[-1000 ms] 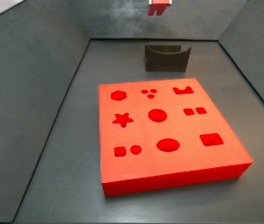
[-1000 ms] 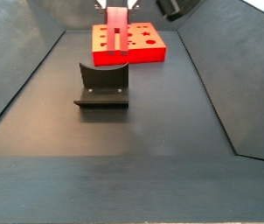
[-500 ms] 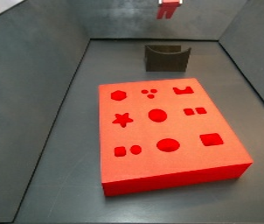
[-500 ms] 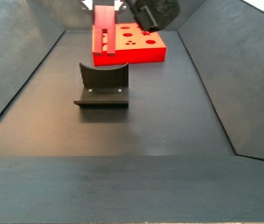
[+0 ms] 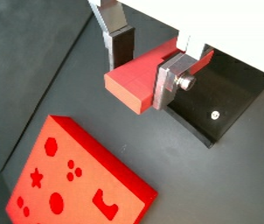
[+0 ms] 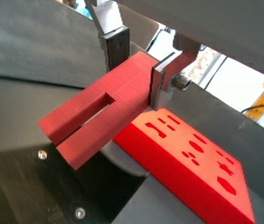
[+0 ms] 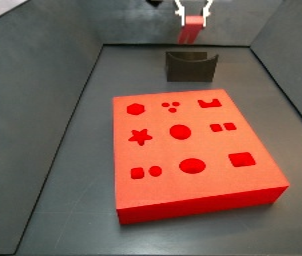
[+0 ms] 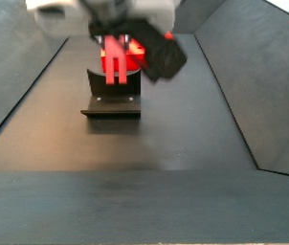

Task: Pick up the double-square object. Move up. Place the double-square object on the fixture. Regrasp the double-square object. Move to above the board. Insert the double-square object.
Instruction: Place the double-square object on the fixture, then regrasp the double-square object.

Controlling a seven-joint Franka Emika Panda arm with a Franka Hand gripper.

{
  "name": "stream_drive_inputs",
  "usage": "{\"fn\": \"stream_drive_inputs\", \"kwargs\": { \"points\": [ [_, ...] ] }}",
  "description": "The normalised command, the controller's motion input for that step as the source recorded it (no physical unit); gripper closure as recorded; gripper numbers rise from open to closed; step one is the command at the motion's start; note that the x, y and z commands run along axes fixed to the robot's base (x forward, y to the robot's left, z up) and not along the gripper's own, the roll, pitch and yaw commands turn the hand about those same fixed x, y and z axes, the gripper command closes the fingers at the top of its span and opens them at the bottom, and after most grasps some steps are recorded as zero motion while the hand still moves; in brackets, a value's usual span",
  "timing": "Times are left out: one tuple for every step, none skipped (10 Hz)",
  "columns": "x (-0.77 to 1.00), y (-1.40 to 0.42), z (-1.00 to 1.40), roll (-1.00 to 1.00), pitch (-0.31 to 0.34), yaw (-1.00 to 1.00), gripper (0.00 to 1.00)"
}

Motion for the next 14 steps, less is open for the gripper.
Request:
{"fn": "stream_drive_inputs", "kwargs": {
  "points": [
    [0.18,0.15,-1.0,-0.48,0.132,-0.21,1.0],
    [0.19,0.15,-1.0,-0.33,0.099,-0.22,1.0],
    [0.19,0.14,-1.0,-0.21,0.048,-0.21,1.0],
    [0.17,0.12,-0.86,-0.17,0.009,-0.19,1.0],
    [0.15,0.1,-0.73,-0.16,-0.007,-0.18,1.0],
    [0.12,0.08,-0.5,-0.16,-0.033,-0.15,1.0],
    [0.09,0.08,-0.39,-0.15,-0.05,-0.12,1.0],
    [0.07,0.11,-0.34,-0.14,-0.065,-0.09,1.0],
    [0.07,0.11,-0.34,-0.14,-0.064,-0.07,1.0],
    [0.07,0.1,-0.35,-0.14,-0.062,-0.05,1.0],
    [0.0,0.0,0.0,0.0,0.0,0.0,0.0],
    [0.0,0.0,1.0,0.06,-0.018,-0.02,0.0],
    [-0.01,0.0,1.0,0.07,-0.013,-0.01,0.0],
    [-0.03,0.0,1.0,0.07,0.002,0.01,0.0]
  ]
}}
